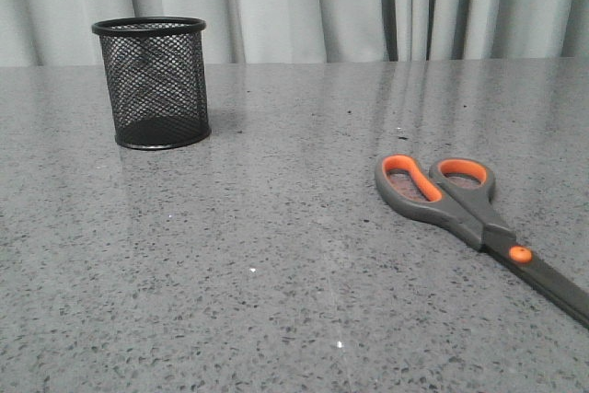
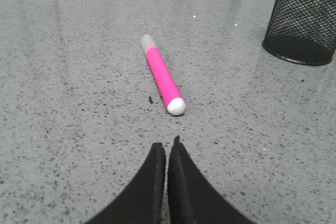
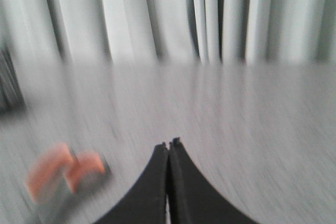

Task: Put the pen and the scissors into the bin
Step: 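Move the left gripper down toward the pink highlighter, then grasp the pink highlighter with the left gripper and lift it, then lower the highlighter into the black mesh cup and release it, then lower the right gripper onto the grey-and-orange scissors handles and grasp, then lift the scissors with the right gripper and carry toward the cup, then lower the scissors blades-first into the cup and open the right gripper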

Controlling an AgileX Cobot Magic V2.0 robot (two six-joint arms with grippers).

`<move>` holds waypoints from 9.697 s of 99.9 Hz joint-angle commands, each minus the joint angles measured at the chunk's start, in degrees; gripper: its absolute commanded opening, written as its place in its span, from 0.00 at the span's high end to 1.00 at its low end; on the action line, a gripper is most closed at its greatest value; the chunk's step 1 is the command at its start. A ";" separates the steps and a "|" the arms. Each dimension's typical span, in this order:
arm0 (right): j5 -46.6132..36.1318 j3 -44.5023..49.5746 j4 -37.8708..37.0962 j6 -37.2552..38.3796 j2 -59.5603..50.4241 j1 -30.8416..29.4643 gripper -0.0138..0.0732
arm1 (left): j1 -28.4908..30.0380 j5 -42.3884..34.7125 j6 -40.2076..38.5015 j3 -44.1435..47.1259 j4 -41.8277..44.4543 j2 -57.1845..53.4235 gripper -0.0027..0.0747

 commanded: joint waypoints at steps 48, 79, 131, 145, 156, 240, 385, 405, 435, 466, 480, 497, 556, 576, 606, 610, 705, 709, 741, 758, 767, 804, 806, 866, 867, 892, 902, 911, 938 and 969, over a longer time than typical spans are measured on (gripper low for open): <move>-16.17 -1.52 18.15 8.64 -1.02 -0.23 0.92 | 0.12 -25.49 -0.56 2.26 -55.75 -1.66 0.99; 0.00 -14.53 18.15 8.54 4.76 -0.23 0.73 | 0.12 -21.91 0.57 -2.04 -61.59 -1.56 0.83; 28.39 -39.29 17.77 0.41 34.63 -0.23 0.48 | 0.12 20.36 2.28 -39.82 -20.92 40.20 0.66; 30.17 -40.40 17.77 0.32 37.11 -0.23 0.48 | 0.12 26.48 0.86 -48.78 -15.02 51.78 0.65; 30.90 -40.40 17.77 0.32 37.11 -0.23 0.48 | 0.12 31.02 -3.01 -54.68 -10.60 60.19 0.65; 30.39 -40.40 17.77 0.32 37.11 -0.23 0.48 | 0.12 24.24 -6.76 -63.31 0.82 83.51 0.64; 31.27 -40.40 18.19 0.32 37.11 -0.23 0.48 | -25.14 -28.23 17.64 -63.31 -29.31 75.12 0.99; 31.37 -40.40 18.19 0.32 37.11 -0.23 0.48 | -28.29 -34.49 17.64 -63.31 -28.47 82.66 0.99; 32.84 -40.40 18.19 0.32 37.11 -0.23 0.48 | -28.29 -40.18 17.64 -62.85 -28.47 88.01 0.99; 32.04 -40.40 18.19 0.32 37.11 -0.23 0.48 | -28.29 -41.09 17.91 -60.50 -28.22 88.17 0.65; 31.10 -40.40 18.19 0.32 37.11 -0.23 0.48 | -28.29 -43.03 17.91 -60.50 -28.22 87.16 0.30; 30.73 -42.37 18.19 -2.76 37.11 -0.11 0.48 | -28.29 -41.56 21.45 -60.50 -28.08 79.29 0.33; 49.63 -66.81 -5.98 8.81 67.21 27.32 0.48 | -28.29 0.10 26.33 -60.50 -28.00 43.13 0.60; 58.50 -66.80 -10.95 18.47 74.38 32.26 0.39 | -28.29 4.89 26.33 -60.50 -28.00 37.31 0.60; 61.21 -66.39 -7.35 19.90 79.67 30.16 0.30 | -28.29 5.52 26.33 -60.50 -28.00 35.38 0.60; 61.08 -66.10 -6.72 19.90 80.28 29.88 0.30 | -28.29 5.61 26.33 -60.50 -28.00 35.38 0.60; 55.43 -60.41 -2.54 17.05 86.88 24.98 0.75 | -28.29 10.46 26.33 -60.50 -28.46 35.38 0.60; 55.56 -60.28 -2.54 16.66 87.26 24.98 0.82 | -28.29 10.14 26.33 -60.50 -28.46 35.38 0.60; 49.57 -73.76 -4.32 14.28 83.20 25.48 0.92 | -28.29 9.70 26.33 -60.50 -28.46 35.38 0.60; 29.20 -84.80 -5.54 13.39 82.43 27.27 0.92 | -28.29 9.69 26.33 -60.50 -28.46 35.38 0.60; 14.78 -86.03 -6.90 13.33 83.58 27.51 0.92 | -28.29 9.57 26.33 -60.50 -28.46 35.38 0.60; -17.20 -85.55 -7.14 13.33 97.03 27.51 0.92 | -28.29 9.93 26.33 -60.50 -28.23 35.38 0.60; -17.73 -85.55 -7.14 13.33 97.80 27.51 0.92 | -28.29 10.09 26.33 -60.50 -28.23 35.38 0.60; -15.60 -83.10 -7.26 13.33 106.82 27.51 0.89 | -28.29 11.40 26.33 -60.50 -23.12 32.65 0.60; -15.58 -83.10 -7.26 13.33 106.82 27.51 0.88 | -28.29 11.40 26.33 -60.50 -23.12 32.59 0.60; -15.70 -83.10 -6.91 13.33 106.08 27.62 0.44 | -28.29 11.30 26.33 -60.50 -22.59 32.59 0.60; -15.06 -83.10 -6.91 13.33 103.97 27.62 0.38 | -28.29 11.30 25.09 -60.50 -20.37 32.23 0.61; -11.63 -83.10 -6.91 13.33 100.42 27.52 0.38 | -28.29 11.19 19.32 -60.38 -13.75 31.38 0.70; 0.96 -83.10 -13.52 13.33 86.61 26.91 0.63 | -28.29 10.94 -0.40 -52.95 11.59 22.98 0.97; 11.07 -63.12 -23.33 13.33 61.01 27.13 0.91 | -28.29 11.36 -18.32 -37.81 25.65 5.89 0.98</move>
